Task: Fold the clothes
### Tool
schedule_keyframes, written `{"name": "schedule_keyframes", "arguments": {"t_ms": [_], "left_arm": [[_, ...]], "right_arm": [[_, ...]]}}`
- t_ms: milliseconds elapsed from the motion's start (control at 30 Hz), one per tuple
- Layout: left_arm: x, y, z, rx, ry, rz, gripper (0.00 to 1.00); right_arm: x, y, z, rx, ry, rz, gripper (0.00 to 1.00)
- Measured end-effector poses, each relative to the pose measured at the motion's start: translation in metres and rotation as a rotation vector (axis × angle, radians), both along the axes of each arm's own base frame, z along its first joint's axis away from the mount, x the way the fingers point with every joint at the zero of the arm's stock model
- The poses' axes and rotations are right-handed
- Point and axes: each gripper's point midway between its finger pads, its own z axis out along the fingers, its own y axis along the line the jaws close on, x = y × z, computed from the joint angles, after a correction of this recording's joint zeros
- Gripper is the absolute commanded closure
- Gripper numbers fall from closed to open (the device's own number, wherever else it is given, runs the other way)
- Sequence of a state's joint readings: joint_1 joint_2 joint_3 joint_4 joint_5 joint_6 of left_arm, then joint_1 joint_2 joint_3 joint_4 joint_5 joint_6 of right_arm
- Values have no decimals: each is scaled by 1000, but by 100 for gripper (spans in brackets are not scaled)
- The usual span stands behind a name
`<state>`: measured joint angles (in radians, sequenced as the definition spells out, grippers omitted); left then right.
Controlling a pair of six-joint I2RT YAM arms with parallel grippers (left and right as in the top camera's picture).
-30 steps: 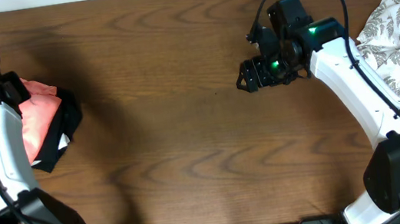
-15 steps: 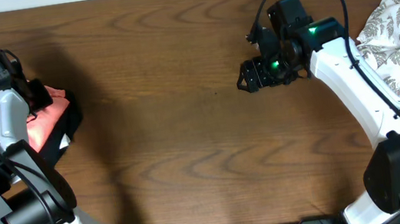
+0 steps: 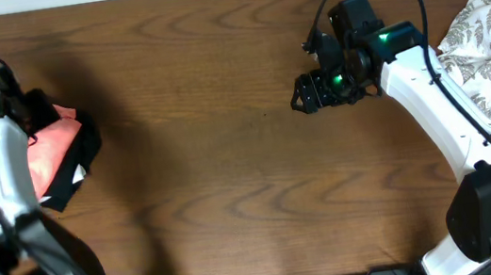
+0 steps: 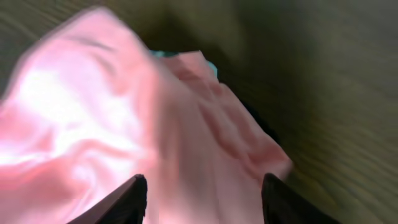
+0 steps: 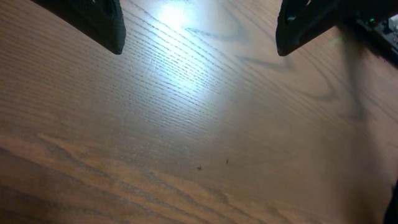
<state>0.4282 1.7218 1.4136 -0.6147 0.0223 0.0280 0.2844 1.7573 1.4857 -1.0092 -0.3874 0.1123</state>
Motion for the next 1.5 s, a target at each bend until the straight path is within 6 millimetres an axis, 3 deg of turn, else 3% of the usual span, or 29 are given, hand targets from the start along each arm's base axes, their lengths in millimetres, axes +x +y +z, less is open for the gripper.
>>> {"name": "schedule_keyframes", "arguments": {"t_ms": [33, 67, 100, 233, 367, 567, 700, 1000, 1200, 1500], "left_arm": [[-8, -4, 12, -3, -8, 10, 48], [-16, -7, 23, -8, -14, 24, 66], [-25, -10, 32, -16, -19, 41, 72], [-75, -7, 53, 1, 33, 230, 72], [-112, 29, 68, 178, 79, 463, 72], [-122, 61, 81, 345, 72, 626, 73], [-116, 71, 66, 381, 111, 655, 73], [-107, 87, -23, 420, 389, 624, 72], [-111, 88, -67, 427, 524, 594, 69], [-113, 91, -68, 448, 561, 563, 50]], "right_arm": [[0, 0, 0, -2, 0, -1, 25], [0, -1, 0, -5, 0, -1, 25], [0, -1, -1, -9, 1, -2, 25], [-2, -4, -2, -20, 8, -5, 25], [-2, -4, -2, -24, 8, -6, 25], [-2, -4, -2, -24, 8, -6, 25], [-2, -4, -2, -24, 8, -6, 25], [-2, -4, -2, -24, 8, -4, 25], [-2, -4, -2, -24, 8, -3, 25], [-2, -4, -2, -24, 8, -3, 24]]}}
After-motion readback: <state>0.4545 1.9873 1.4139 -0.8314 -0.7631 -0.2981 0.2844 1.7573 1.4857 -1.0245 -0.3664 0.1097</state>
